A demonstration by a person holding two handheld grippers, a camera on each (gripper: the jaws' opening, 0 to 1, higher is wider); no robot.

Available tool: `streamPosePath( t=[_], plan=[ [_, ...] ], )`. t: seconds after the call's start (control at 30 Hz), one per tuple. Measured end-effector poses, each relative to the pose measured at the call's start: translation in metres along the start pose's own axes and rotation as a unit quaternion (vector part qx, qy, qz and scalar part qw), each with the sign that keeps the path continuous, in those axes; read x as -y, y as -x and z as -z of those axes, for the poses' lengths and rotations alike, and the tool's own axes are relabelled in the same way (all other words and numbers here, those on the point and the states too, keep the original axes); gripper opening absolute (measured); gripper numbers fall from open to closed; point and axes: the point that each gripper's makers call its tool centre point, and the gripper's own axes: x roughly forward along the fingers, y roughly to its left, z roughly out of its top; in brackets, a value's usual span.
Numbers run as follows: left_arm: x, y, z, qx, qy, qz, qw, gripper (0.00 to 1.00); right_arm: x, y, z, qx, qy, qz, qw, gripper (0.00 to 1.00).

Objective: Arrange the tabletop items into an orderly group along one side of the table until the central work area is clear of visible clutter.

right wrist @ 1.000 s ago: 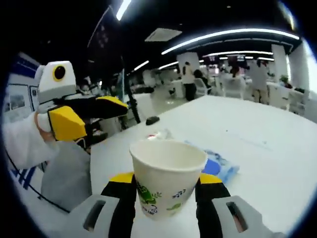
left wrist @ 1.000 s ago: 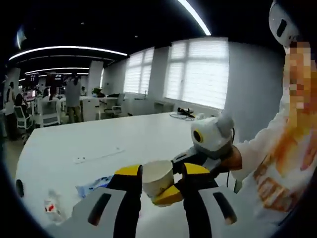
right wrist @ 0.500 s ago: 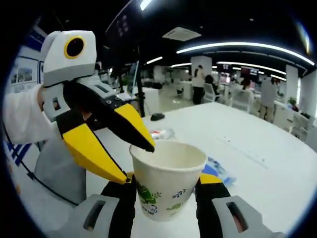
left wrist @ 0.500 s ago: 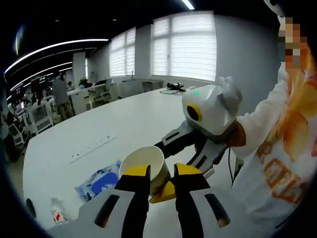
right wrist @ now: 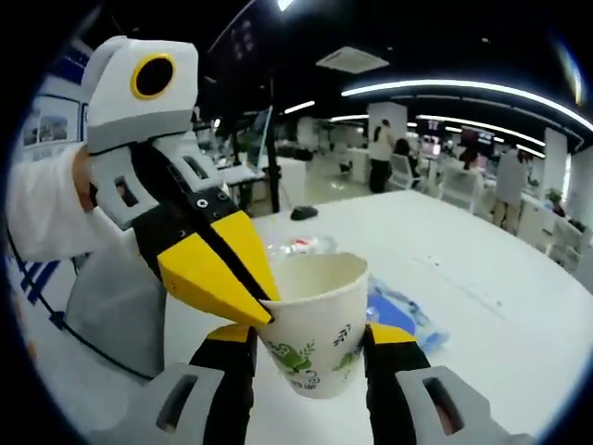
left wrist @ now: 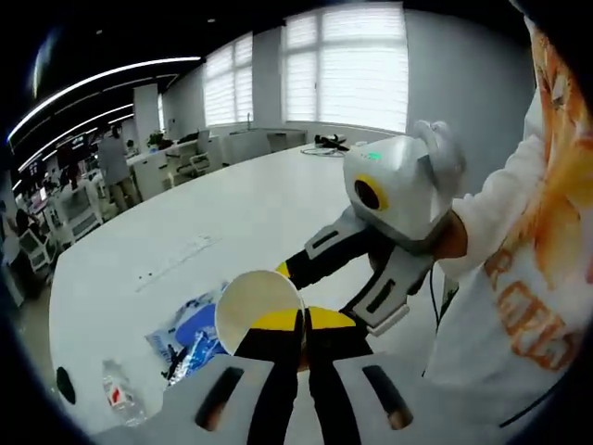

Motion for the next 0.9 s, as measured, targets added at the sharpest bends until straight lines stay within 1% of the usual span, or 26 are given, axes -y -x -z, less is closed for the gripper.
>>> streamPosePath(
  t=[0.07, 0.1, 0.13, 0.17, 0.23, 0.3, 0.37, 0.5, 0.53, 0.67, 0.73, 0.83, 0.9],
  plan=[
    [-0.005, 0.002, -0.001, 0.004, 0.001, -0.009, 1.0000, 0.00, 0.001, 0.000, 0.002, 0.000, -0.004, 0.001, 1.0000, 0.49],
    [-0.014, 0.006, -0.002, 0.009, 0.002, -0.020, 0.9998, 0.00, 0.002, 0.000, 0.004, -0.002, -0.008, 0.002, 1.0000, 0.51],
    [-0.016, 0.007, -0.002, 0.010, 0.001, -0.023, 0.9997, 0.00, 0.003, 0.000, 0.006, -0.003, -0.013, 0.003, 0.9999, 0.52],
    [-0.029, 0.011, 0.003, 0.009, -0.003, -0.034, 0.9994, 0.00, 0.004, 0.001, 0.007, -0.004, -0.018, 0.004, 0.9998, 0.53],
    [-0.041, 0.016, 0.005, 0.004, -0.010, -0.050, 0.9987, 0.00, 0.004, 0.004, 0.010, -0.005, -0.030, 0.004, 0.9995, 0.54],
    [-0.048, 0.020, 0.008, -0.001, -0.012, -0.055, 0.9984, 0.00, 0.004, 0.006, 0.015, -0.008, -0.040, 0.004, 0.9991, 0.55],
    [-0.060, 0.026, 0.013, -0.010, -0.013, -0.070, 0.9974, 0.00, 0.004, 0.008, 0.020, -0.011, -0.047, 0.005, 0.9988, 0.55],
    [-0.085, 0.038, 0.027, -0.044, -0.024, -0.097, 0.9940, 0.00, 0.003, 0.012, 0.031, -0.020, -0.058, 0.005, 0.9981, 0.55],
    [-0.096, 0.042, 0.032, -0.056, -0.033, -0.104, 0.9925, 0.00, 0.002, 0.014, 0.034, -0.023, -0.062, 0.006, 0.9978, 0.56],
    [-0.124, 0.051, 0.037, -0.067, -0.033, -0.123, 0.9896, 0.00, 0.001, 0.016, 0.043, -0.031, -0.080, 0.004, 0.9963, 0.56],
    [-0.140, 0.055, 0.040, -0.085, -0.043, -0.134, 0.9864, 0.00, 0.000, 0.017, 0.047, -0.033, -0.085, 0.004, 0.9958, 0.56],
    [-0.157, 0.056, 0.041, -0.099, -0.053, -0.139, 0.9840, 0.00, -0.001, 0.017, 0.054, -0.038, -0.099, 0.003, 0.9944, 0.56],
    [-0.168, 0.055, 0.042, -0.102, -0.057, -0.140, 0.9832, 0.00, 0.000, 0.019, 0.055, -0.041, -0.103, 0.004, 0.9938, 0.56]
  ],
)
